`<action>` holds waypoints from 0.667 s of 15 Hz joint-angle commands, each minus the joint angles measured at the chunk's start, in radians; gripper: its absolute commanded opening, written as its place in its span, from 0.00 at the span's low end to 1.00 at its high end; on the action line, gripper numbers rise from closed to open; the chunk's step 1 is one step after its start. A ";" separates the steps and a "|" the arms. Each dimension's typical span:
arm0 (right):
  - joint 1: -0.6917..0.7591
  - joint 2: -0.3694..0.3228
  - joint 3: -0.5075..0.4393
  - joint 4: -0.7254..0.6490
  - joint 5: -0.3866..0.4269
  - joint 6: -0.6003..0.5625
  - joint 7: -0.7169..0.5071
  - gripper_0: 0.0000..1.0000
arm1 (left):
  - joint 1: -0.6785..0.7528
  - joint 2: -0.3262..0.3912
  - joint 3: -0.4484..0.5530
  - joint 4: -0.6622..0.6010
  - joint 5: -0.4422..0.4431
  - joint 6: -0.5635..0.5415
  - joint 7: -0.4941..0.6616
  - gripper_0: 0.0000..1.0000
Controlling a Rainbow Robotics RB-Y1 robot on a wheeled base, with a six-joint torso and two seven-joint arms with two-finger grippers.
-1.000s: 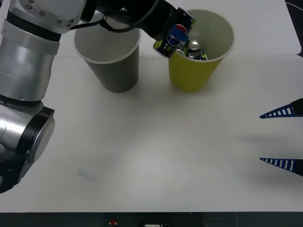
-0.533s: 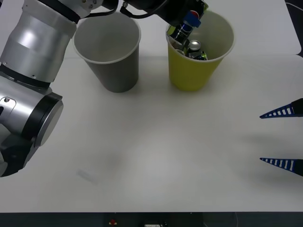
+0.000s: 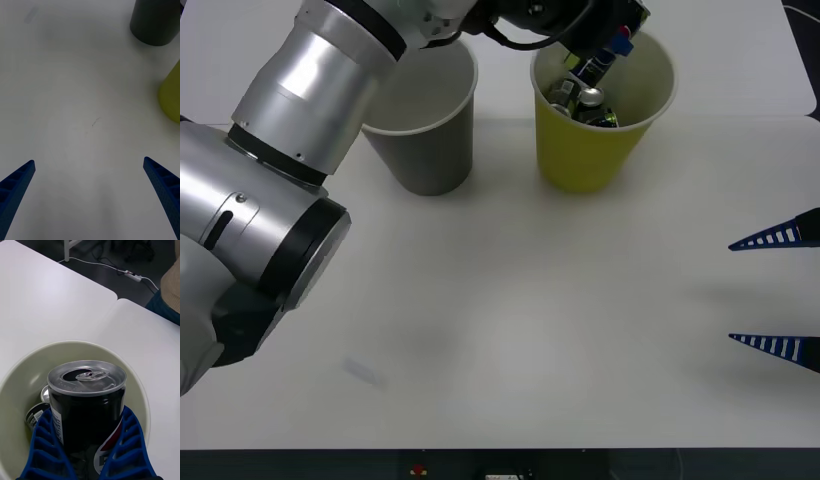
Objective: Put the can into the green bin and the plastic bottle into the gray bin
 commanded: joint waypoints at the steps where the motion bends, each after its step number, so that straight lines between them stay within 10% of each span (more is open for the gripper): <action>1: 0.000 0.000 0.000 0.000 0.000 0.000 0.000 1.00 | 0.001 0.000 -0.026 0.001 -0.007 0.010 0.015 0.00; 3: 0.000 0.000 0.000 0.000 0.000 0.000 0.000 1.00 | 0.001 0.000 -0.029 0.001 -0.011 0.007 0.013 0.06; 5: 0.000 0.000 0.000 0.000 0.000 0.000 0.000 1.00 | 0.001 0.000 -0.029 0.001 -0.011 0.006 0.015 1.00; 10: 0.000 0.000 0.000 0.000 0.000 0.000 0.000 1.00 | 0.002 0.005 -0.006 0.000 -0.005 -0.033 -0.018 1.00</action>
